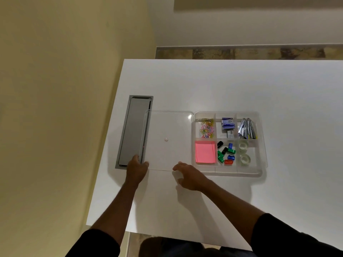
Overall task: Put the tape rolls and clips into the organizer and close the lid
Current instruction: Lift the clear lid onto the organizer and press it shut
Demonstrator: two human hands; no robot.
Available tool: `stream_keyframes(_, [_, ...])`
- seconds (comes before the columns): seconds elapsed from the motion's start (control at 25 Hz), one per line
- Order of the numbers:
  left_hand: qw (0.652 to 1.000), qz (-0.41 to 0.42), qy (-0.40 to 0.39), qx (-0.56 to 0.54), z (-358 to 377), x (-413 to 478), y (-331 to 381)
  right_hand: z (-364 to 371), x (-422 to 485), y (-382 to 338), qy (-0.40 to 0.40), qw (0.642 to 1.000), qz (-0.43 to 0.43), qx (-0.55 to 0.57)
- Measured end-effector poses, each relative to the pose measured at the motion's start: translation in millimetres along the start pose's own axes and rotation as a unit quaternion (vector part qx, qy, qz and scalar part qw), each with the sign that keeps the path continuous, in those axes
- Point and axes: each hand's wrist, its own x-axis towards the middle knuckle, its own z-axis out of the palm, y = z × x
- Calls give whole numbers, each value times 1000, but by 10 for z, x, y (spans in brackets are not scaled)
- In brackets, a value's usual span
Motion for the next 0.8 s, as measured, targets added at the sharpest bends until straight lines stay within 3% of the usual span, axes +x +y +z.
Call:
stream_keyframes(0.2, [994, -44, 28, -98, -42, 73, -28, 61, -2, -8, 15, 1000, 0, -1])
stream_keyframes(0.44, [968, -100, 5, -230, -112, 105, -90, 91, -33, 8, 22, 1000, -9, -4])
stream_keyframes(0.56, [971, -86, 22, -224, -132, 84, -119, 95, -97, -5, 58, 998, -28, -9])
stream_keyframes(0.8, [932, -67, 27, -356, -271, -215, 155, 60, -147, -306, 161, 985, -52, 13])
